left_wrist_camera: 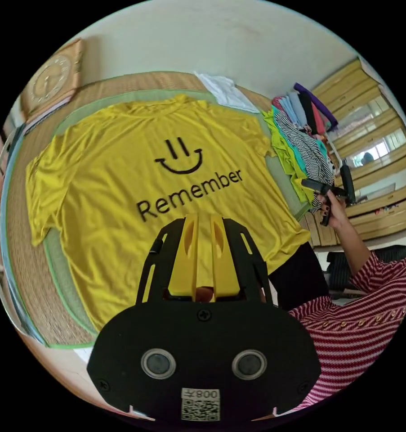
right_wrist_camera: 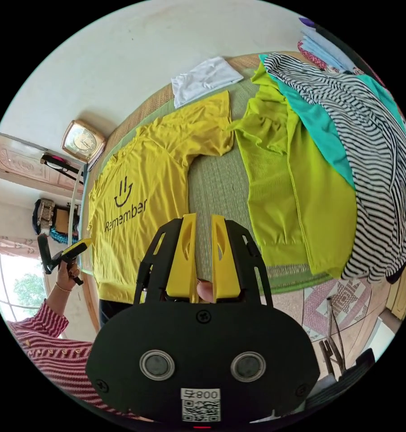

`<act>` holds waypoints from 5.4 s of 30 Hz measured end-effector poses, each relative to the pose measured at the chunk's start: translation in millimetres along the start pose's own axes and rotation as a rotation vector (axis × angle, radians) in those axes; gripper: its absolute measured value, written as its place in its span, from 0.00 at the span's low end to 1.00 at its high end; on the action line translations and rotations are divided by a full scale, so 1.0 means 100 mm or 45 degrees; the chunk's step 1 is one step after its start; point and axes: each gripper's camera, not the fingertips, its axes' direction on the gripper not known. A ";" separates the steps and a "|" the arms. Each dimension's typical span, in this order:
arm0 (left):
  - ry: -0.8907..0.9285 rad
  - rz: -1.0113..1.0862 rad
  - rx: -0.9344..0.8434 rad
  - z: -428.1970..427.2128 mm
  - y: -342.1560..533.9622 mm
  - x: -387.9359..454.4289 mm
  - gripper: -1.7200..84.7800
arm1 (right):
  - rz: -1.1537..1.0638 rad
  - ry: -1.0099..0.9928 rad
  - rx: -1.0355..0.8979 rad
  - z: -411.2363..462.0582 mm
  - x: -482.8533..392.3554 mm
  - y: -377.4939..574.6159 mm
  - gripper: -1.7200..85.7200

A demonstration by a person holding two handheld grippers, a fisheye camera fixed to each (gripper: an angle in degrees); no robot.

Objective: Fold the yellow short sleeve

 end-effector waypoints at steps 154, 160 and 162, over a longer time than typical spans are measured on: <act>-0.033 -1.428 1.086 -0.67 3.90 -3.64 0.04 | -1.514 -0.045 -0.282 5.12 -7.95 -2.09 0.11; -0.030 -1.353 1.028 -0.77 4.03 -3.73 0.09 | -1.607 0.026 -0.239 5.46 -8.61 -2.02 0.11; 0.017 -1.356 1.039 -0.77 4.10 -3.79 0.08 | -1.633 0.050 -0.232 5.60 -8.84 -2.00 0.11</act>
